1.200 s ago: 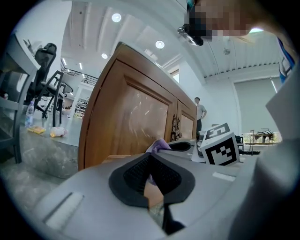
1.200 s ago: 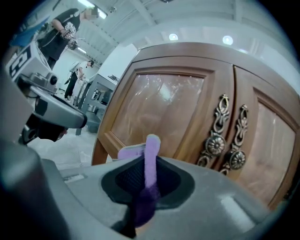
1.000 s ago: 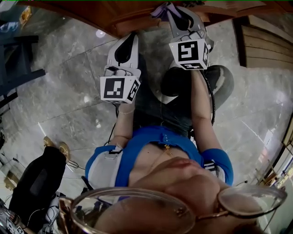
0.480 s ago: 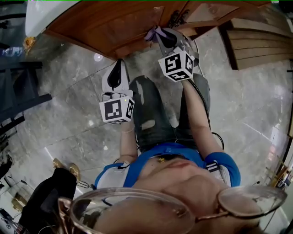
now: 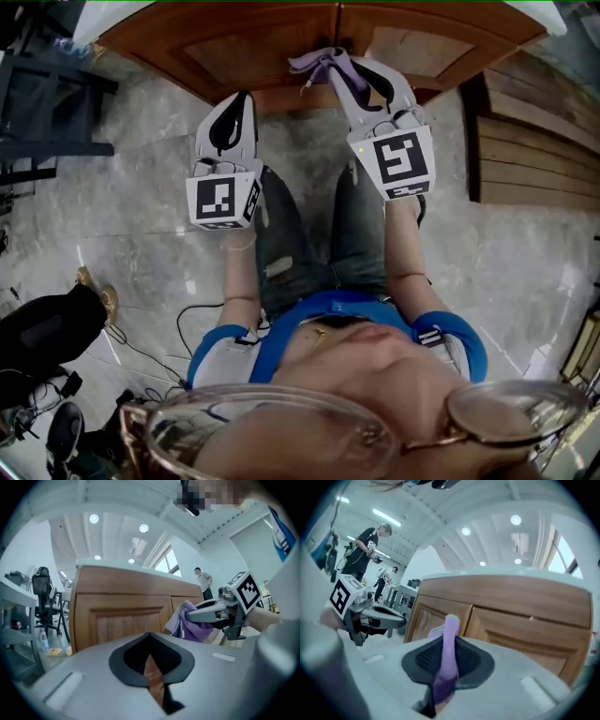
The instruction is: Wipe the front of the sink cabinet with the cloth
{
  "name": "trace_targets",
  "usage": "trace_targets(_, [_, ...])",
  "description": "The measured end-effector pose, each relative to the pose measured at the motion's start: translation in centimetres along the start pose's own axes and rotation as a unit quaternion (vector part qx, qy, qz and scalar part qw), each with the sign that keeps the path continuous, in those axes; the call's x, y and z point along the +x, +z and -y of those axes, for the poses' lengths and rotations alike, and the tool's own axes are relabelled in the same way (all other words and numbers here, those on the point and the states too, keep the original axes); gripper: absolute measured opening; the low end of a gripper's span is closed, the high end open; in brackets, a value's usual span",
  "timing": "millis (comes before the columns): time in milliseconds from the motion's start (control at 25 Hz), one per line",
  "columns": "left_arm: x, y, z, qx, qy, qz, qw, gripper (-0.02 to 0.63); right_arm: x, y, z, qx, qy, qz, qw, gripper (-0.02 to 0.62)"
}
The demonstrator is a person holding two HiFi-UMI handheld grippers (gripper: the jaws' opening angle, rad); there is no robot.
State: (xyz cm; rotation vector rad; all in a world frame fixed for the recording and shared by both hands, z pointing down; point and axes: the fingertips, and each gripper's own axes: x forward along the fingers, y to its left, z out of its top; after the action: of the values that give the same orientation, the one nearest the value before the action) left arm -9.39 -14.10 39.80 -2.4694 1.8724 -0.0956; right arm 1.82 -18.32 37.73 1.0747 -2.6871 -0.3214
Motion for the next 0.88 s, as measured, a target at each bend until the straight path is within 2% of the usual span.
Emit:
trace_targets(160, [2.8, 9.4, 3.8, 0.001, -0.014, 0.068, 0.9976, 0.002, -1.9, 4.1, 2.9, -0.065, -0.03, 0.021, 0.997, 0.054])
trace_targets(280, [4.7, 12.8, 5.3, -0.008, -0.034, 0.1, 0.9944, 0.002, -1.4, 5.6, 3.8, -0.097, -0.047, 0.037, 0.994, 0.054])
trace_targets(360, [5.6, 12.2, 5.3, 0.009, -0.039, 0.097, 0.9945, 0.002, -0.5, 6.0, 3.9, -0.099, -0.06, 0.047, 0.992, 0.054])
trace_targets(480, [6.6, 8.1, 4.8, 0.023, -0.036, 0.069, 0.9967, 0.002, 0.4, 5.2, 4.0, -0.109, -0.08, 0.027, 0.99, 0.054])
trace_targets(560, [7.0, 6.3, 4.5, -0.016, -0.046, 0.059, 0.997, 0.002, 0.8, 5.0, 4.3, -0.12, -0.094, 0.026, 0.988, 0.054])
trace_targets(640, [7.3, 7.0, 4.9, -0.068, -0.077, 0.07, 0.9922, 0.002, 1.1, 5.0, 4.6, -0.145, -0.113, 0.027, 0.983, 0.054])
trace_targets(680, [7.5, 7.5, 5.2, -0.078, -0.089, 0.079, 0.9898, 0.002, 1.2, 4.9, 4.6, -0.158, -0.121, 0.029, 0.98, 0.054])
trace_targets(760, [7.9, 7.7, 5.6, -0.067, -0.091, 0.084, 0.99, 0.002, 1.2, 4.9, 4.4, -0.166, -0.128, 0.033, 0.977, 0.054])
trace_targets(880, [8.6, 6.7, 6.3, -0.054, -0.096, 0.067, 0.9916, 0.002, 0.9, 5.3, 4.6, -0.147, -0.121, 0.047, 0.981, 0.054])
